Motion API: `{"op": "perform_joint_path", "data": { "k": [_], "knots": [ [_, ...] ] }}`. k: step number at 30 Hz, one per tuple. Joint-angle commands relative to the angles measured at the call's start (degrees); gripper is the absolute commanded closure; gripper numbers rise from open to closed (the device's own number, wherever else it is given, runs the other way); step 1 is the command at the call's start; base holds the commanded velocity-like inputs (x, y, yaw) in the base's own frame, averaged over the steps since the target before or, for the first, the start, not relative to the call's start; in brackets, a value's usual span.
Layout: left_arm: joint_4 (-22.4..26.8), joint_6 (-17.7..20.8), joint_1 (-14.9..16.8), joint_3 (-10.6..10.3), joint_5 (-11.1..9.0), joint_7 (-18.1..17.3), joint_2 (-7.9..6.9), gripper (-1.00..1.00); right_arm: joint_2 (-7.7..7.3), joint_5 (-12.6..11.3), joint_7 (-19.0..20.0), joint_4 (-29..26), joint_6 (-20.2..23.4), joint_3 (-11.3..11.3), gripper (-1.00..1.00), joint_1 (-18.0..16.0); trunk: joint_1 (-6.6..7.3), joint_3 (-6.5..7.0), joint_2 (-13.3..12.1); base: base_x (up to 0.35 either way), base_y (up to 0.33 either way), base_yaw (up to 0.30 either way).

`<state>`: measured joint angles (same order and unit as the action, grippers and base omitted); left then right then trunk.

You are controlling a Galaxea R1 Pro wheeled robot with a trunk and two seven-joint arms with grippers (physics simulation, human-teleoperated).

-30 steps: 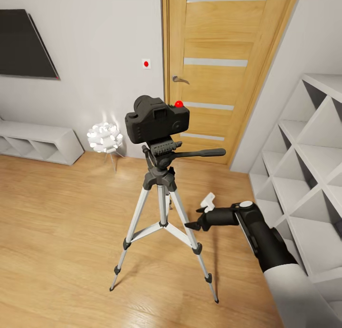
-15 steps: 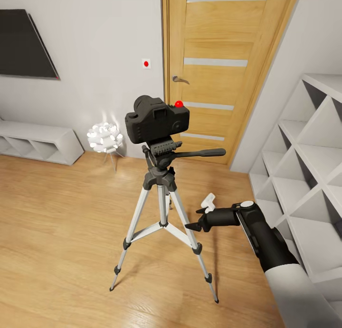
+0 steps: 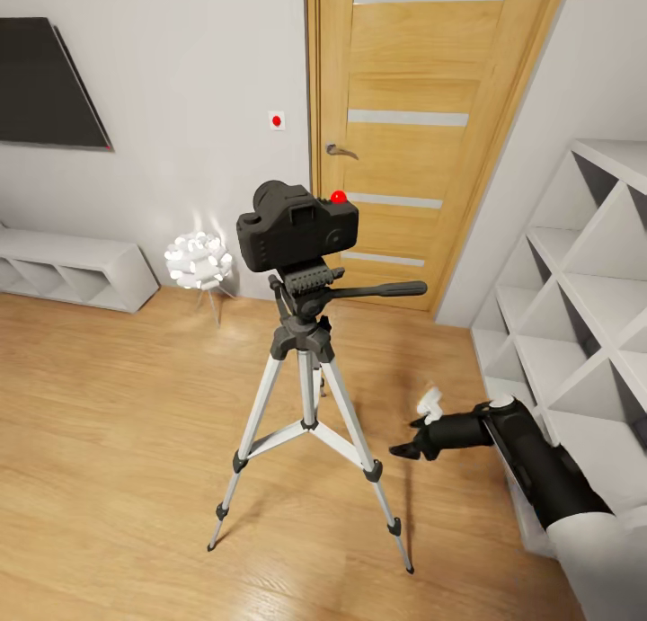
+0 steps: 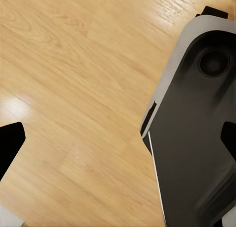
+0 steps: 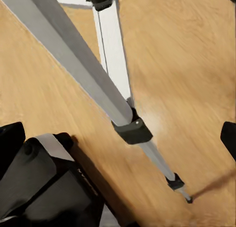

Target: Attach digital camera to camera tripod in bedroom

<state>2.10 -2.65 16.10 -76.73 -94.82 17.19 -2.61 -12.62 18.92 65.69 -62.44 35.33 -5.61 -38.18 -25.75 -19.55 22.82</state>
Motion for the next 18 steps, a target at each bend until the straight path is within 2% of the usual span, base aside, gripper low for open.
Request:
{"op": "perform_joint_path", "data": {
  "k": [1, 5, 10, 11, 18],
  "knots": [
    [0.2, -0.2, 0.0, -0.5, -0.6, 0.4, -0.05, -1.0, -1.54, 0.3, 0.2, 2.6, 0.2, -0.1, -1.0, 1.6, -0.03, -0.09, 0.1, 0.0, 0.0, 0.0],
    [0.3, -0.2, 0.0, -0.5, -0.5, 0.4, -0.03, -1.0, -3.56, 0.6, -0.6, 10.2, -0.3, -0.1, -1.0, 4.9, -0.03, -0.09, 0.1, 0.0, 0.0, 0.0],
    [0.3, -0.2, 0.0, -0.5, -0.5, 0.2, -0.03, -1.0, -4.56, 1.4, -4.4, 22.5, -2.9, -0.1, -1.0, 7.5, -0.03, -0.09, 0.1, 0.0, 0.0, 0.0],
    [0.3, -0.2, -0.1, -0.5, -0.5, 0.1, -0.03, -1.0, -4.73, 1.6, -7.1, 28.2, -5.2, -0.1, -1.0, 8.0, -0.03, -0.09, 0.1, 0.0, 0.0, 0.0],
    [0.3, -0.1, -0.2, -0.5, -0.5, 0.0, 0.04, -1.0, -4.38, 1.4, -20.9, 48.2, -15.8, 0.0, -1.0, 8.8, -0.03, -0.09, 0.1, 0.0, 0.0, 0.0]
  ]
}}
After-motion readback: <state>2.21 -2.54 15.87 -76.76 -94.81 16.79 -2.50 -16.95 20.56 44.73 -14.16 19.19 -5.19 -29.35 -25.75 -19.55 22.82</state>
